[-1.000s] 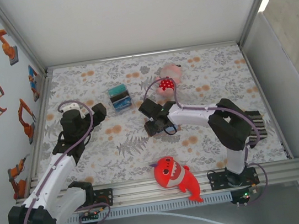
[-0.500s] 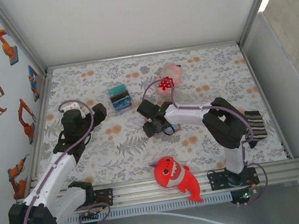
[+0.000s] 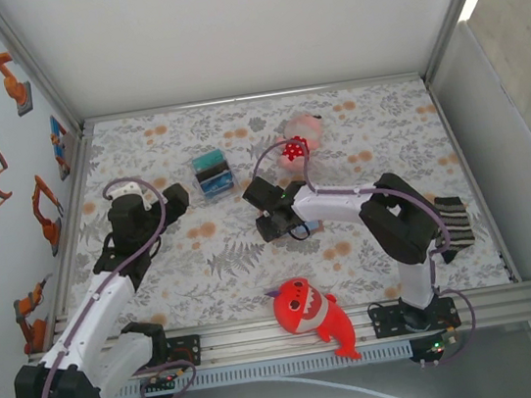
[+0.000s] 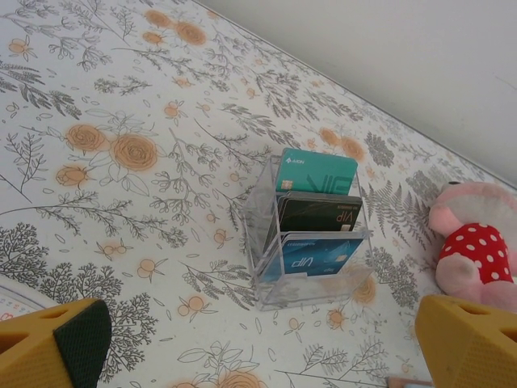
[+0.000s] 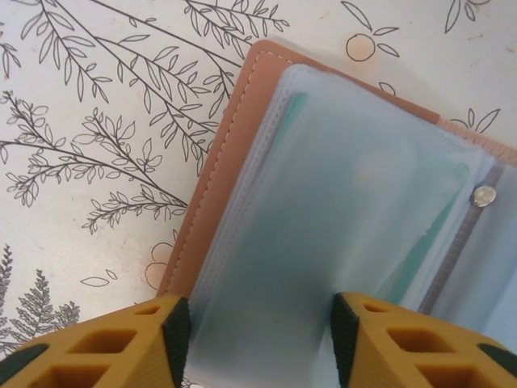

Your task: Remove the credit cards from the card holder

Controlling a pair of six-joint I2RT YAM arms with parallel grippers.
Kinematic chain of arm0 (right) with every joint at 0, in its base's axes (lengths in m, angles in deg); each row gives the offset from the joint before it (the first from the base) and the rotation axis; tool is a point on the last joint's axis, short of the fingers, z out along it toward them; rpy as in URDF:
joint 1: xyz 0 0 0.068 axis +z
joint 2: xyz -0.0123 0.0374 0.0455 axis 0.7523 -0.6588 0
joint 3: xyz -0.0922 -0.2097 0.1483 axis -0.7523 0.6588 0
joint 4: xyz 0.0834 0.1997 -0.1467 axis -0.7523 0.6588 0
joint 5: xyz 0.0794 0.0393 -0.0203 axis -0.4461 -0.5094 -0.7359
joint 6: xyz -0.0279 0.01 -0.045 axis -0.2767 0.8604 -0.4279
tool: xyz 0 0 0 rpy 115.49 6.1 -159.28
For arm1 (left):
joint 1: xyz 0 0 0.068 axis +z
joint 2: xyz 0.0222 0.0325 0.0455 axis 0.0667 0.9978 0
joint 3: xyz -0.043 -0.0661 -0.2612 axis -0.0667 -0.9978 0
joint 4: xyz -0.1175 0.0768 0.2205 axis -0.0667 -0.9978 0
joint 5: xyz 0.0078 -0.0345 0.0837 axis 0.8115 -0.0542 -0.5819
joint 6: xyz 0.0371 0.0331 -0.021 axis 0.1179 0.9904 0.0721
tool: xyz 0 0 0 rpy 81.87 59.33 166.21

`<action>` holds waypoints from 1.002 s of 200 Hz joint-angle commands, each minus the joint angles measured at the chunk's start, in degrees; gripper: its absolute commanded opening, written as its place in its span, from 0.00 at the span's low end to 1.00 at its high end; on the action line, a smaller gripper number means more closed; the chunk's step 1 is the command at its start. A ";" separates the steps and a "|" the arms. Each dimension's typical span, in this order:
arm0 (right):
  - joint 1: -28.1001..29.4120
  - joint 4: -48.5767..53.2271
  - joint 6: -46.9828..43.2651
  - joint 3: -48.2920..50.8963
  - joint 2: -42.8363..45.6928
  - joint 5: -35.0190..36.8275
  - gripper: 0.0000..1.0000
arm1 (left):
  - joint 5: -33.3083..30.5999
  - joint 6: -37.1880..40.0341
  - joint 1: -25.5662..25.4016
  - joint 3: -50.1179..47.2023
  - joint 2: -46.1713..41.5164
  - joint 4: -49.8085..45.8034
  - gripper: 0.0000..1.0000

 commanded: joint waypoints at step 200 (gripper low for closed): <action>-1.94 -1.73 -1.55 4.11 5.27 -2.48 0.22 | -6.09 5.69 -9.39 5.15 -1.28 -0.96 0.97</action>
